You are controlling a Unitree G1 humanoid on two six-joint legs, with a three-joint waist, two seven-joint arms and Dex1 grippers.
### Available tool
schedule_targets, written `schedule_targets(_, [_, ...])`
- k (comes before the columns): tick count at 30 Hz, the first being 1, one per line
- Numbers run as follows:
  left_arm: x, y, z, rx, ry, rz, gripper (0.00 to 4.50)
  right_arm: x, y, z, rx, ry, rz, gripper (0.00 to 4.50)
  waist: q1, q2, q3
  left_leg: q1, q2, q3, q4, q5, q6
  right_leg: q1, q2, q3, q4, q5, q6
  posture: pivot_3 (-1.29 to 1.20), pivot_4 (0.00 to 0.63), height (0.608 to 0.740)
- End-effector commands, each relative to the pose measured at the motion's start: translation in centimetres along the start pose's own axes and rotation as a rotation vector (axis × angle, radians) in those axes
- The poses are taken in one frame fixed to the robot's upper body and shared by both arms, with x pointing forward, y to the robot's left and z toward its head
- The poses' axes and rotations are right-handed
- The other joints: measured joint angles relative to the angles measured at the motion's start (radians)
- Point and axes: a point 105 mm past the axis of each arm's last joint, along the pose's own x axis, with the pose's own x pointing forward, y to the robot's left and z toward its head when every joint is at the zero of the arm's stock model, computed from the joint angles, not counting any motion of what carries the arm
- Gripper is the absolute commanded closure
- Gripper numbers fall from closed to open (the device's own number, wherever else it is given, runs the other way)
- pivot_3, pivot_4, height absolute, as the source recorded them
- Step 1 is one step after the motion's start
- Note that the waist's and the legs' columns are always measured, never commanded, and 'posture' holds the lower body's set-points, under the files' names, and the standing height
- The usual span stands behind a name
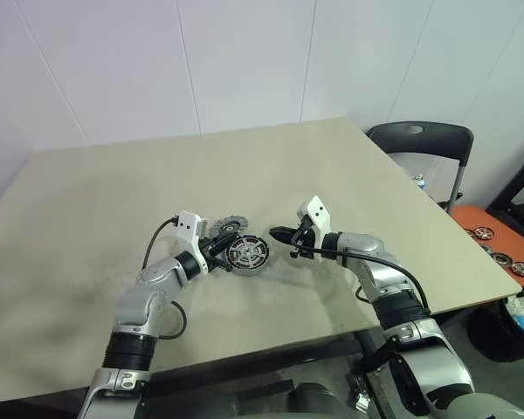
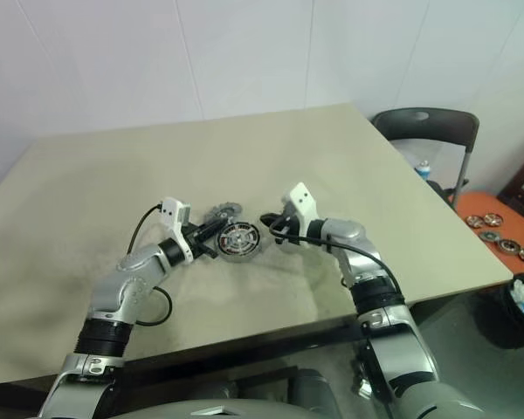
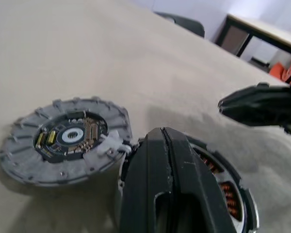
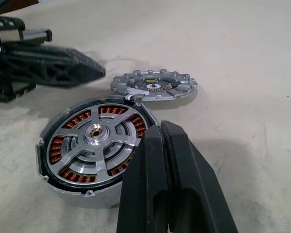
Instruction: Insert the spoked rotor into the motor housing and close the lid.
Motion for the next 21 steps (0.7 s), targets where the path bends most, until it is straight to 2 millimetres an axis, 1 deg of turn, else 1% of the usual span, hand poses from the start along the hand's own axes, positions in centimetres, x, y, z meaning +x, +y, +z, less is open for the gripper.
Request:
schedule_targets(1, [-0.3,0.6,2.0,0.060,-0.058,0.018,4.47,0.2,0.0,1.7,-0.044,-0.042,0.006,4.50,0.001,0.000,0.000,0.000,0.000,0.000,0.000,0.000,0.000,0.000,0.000,0.000,0.000,0.000,0.000,0.00,0.000,0.740])
schedule_targets(5, [-0.7,0.8,4.1,0.023,-0.162,0.013,4.47,0.1,0.8,3.3,-0.004,-0.122,0.060,4.50,0.001,0.000,0.000,0.000,0.000,0.000,0.000,0.000,0.000,0.000,0.000,0.000,0.000,0.000,0.000,0.00,0.000,0.740])
schedule_targets(7, [-1.1,0.3,4.8,0.008,-0.198,-0.037,4.47,0.5,1.5,2.7,-0.013,-0.087,0.091,4.50,0.000,0.000,0.000,0.000,0.000,0.000,0.000,0.000,0.000,0.000,0.000,0.000,0.000,0.000,0.000,0.00,0.000,0.740])
schedule_targets(11, [-1.9,0.4,4.3,0.035,-0.182,-0.056,4.47,2.0,2.0,0.8,-0.066,0.014,0.059,4.50,-0.001,0.000,0.000,0.000,0.000,0.000,0.000,0.000,0.000,0.000,0.000,0.000,0.000,0.000,0.000,0.00,0.000,0.740])
schedule_targets(14, [-2.5,1.1,3.9,0.072,-0.165,-0.038,4.47,2.9,3.1,0.3,-0.092,0.040,0.090,4.50,-0.002,0.000,0.000,0.000,0.000,0.000,0.000,0.000,0.000,0.000,0.000,0.000,0.001,0.000,0.000,0.00,0.000,0.740])
schedule_targets(16, [-2.9,1.8,4.0,0.081,-0.172,-0.004,4.47,2.8,4.2,0.0,-0.119,0.064,0.150,4.50,0.001,0.000,0.000,0.000,0.000,0.000,0.000,0.000,0.000,0.000,0.000,0.000,0.001,0.000,0.000,0.00,0.000,0.740])
schedule_targets(17, [-2.9,2.0,4.0,0.081,-0.175,0.005,4.47,2.7,4.5,0.0,-0.126,0.069,0.168,4.50,0.003,0.000,0.000,0.000,0.000,0.000,0.000,0.000,0.000,0.000,0.000,0.000,0.001,0.000,0.000,0.00,0.000,0.740])
schedule_targets(21, [-3.2,2.7,3.2,0.100,-0.148,0.037,4.47,1.5,5.2,2.2,-0.207,0.054,0.243,4.50,0.004,0.000,0.000,0.000,-0.001,0.000,0.001,0.000,0.000,0.000,0.000,0.000,0.001,0.000,0.000,0.00,0.000,0.740])
